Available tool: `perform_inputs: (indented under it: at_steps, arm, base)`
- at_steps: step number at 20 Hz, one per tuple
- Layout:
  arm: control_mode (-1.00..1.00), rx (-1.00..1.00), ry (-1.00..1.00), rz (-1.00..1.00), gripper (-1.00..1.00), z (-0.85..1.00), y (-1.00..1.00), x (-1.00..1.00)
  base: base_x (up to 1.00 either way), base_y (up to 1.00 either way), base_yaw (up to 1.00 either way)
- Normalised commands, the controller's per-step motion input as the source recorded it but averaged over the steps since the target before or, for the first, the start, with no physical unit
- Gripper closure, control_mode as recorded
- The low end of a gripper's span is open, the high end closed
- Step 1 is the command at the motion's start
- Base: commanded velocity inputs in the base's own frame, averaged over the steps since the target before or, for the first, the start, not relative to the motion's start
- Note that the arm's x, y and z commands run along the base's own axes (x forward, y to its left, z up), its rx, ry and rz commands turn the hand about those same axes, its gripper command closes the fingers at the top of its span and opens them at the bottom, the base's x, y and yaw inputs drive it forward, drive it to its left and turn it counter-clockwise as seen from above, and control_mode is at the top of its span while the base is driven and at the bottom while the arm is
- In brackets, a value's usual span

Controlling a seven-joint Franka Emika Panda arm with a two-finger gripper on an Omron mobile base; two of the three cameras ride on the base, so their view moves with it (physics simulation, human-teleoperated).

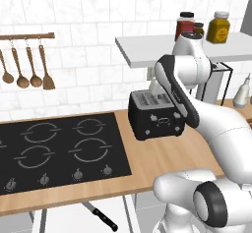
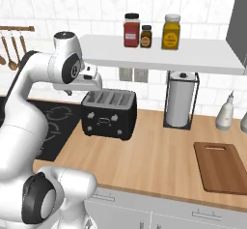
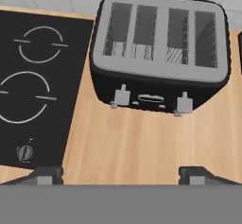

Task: Pick up the knife from the drawer and place it on the cutting board. Then place the meat from the plate to the cutting board.

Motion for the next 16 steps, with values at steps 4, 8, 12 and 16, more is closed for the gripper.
perform_inputs:
  at_steps: [4,8,12,16]
  arm:
    - [-1.0,0.0,0.03,-0.01,-1.0,-0.05,0.0,-0.14]
    - [-1.0,0.0,0.14,-0.02,-1.0,-0.29,-0.11,-0.4]
    - [-1.0,0.0,0.19,0.0,-1.0,-0.68,-0.03,-0.42]
    - [-1.0,-0.03,0.17,0.01,-1.0,-0.62,0.0,-0.22]
  base:
    - [0.0,0.0,0.0]
    - [0.0,0.0,0.0]
    - [0.0,0.0,0.0]
    - [0.0,0.0,0.0]
